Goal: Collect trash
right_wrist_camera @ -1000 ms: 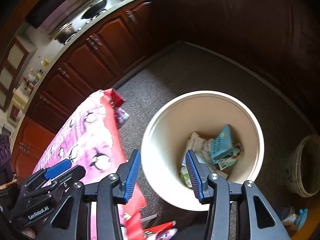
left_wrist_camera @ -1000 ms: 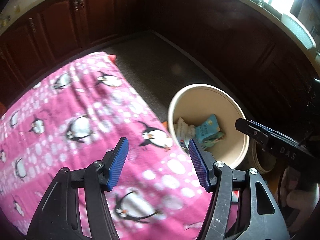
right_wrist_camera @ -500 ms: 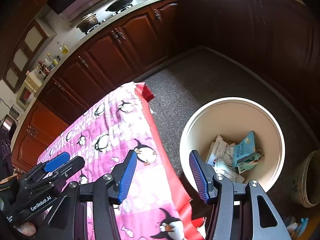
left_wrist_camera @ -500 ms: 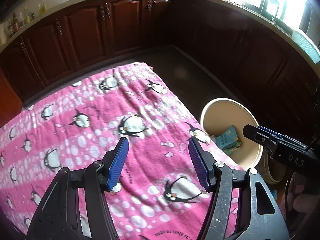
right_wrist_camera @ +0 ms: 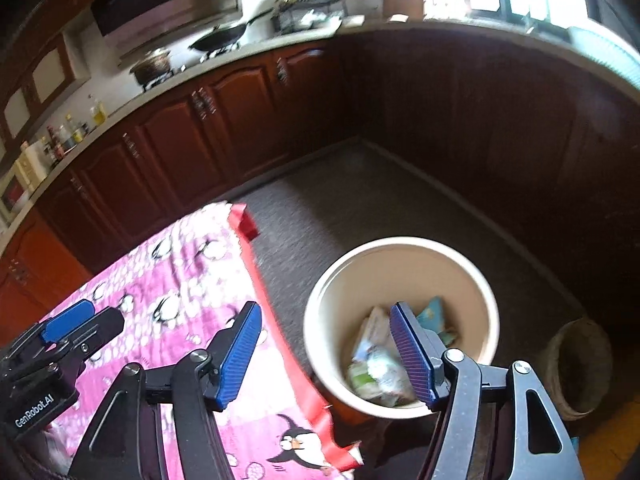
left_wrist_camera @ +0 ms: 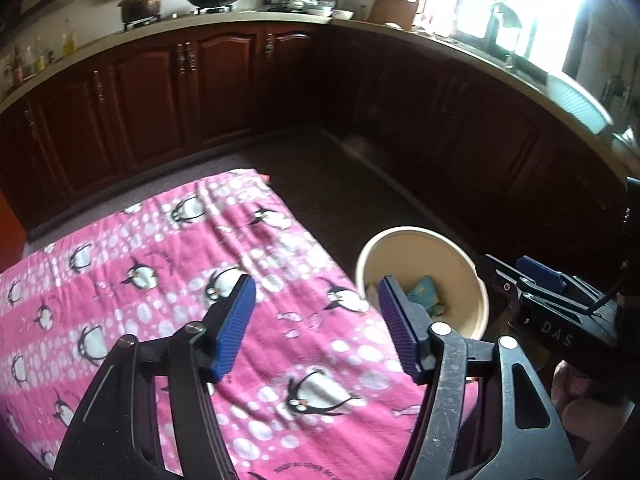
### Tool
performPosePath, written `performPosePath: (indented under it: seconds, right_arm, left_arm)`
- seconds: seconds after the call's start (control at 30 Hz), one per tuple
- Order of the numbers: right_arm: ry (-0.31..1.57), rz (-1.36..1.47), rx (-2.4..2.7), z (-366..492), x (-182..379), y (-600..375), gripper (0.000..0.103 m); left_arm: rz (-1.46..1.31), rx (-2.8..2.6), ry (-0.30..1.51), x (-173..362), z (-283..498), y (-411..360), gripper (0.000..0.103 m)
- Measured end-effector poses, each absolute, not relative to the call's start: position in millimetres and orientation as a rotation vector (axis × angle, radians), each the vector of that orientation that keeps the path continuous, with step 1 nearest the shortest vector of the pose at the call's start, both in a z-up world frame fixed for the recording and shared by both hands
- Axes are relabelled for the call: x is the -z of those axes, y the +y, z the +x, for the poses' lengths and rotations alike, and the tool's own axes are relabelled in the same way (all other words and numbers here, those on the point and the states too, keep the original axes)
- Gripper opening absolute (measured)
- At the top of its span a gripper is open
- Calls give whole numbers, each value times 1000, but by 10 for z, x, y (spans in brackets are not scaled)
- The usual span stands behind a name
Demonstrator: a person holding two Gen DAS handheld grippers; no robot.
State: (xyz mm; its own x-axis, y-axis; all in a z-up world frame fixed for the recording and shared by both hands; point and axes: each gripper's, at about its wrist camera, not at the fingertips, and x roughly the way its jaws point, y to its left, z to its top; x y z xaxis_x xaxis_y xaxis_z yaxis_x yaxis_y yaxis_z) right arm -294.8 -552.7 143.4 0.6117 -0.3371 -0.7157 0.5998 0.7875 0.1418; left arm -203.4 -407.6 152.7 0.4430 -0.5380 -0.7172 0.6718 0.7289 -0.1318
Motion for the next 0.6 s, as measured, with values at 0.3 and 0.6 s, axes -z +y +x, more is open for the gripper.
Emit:
performPosePath:
  seconds: [0.3, 0.6]
  right_arm:
    - [609, 297, 703, -3292, -1779, -5277, 78]
    - [531, 287, 770, -3576, -2018, -5136, 85]
  left_arm:
    - [166, 827, 761, -1713, -2209, -4149, 75]
    - [219, 812, 658, -1872, -2497, -4158, 75]
